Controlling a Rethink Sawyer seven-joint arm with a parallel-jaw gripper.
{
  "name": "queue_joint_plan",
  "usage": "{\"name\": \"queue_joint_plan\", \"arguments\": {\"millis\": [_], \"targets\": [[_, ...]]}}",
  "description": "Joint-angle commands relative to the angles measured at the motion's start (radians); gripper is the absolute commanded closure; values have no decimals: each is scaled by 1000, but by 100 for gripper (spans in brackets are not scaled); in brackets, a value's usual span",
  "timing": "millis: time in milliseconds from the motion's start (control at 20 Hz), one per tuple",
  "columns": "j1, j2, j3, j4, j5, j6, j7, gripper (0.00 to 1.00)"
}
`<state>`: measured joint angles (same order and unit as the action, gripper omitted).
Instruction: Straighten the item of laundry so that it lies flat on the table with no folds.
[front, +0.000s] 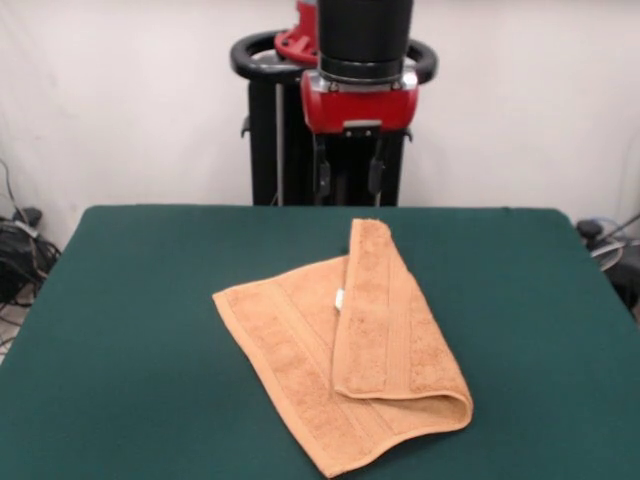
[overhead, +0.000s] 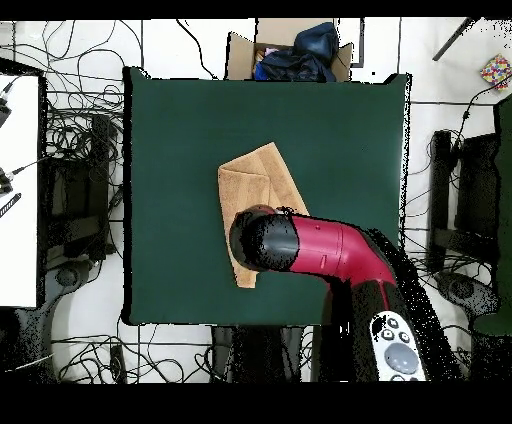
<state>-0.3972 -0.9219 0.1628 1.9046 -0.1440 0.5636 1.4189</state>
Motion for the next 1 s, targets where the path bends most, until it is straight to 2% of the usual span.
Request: {"name": "queue_joint_plan", "arguments": {"millis": [50,450,1000], "targets": [[-12,44,120,-85,7,146,-31,0],[22,150,93,-237,-39,217,-4,0],[7,177,105,-266,-25,209,-12,0]]}}
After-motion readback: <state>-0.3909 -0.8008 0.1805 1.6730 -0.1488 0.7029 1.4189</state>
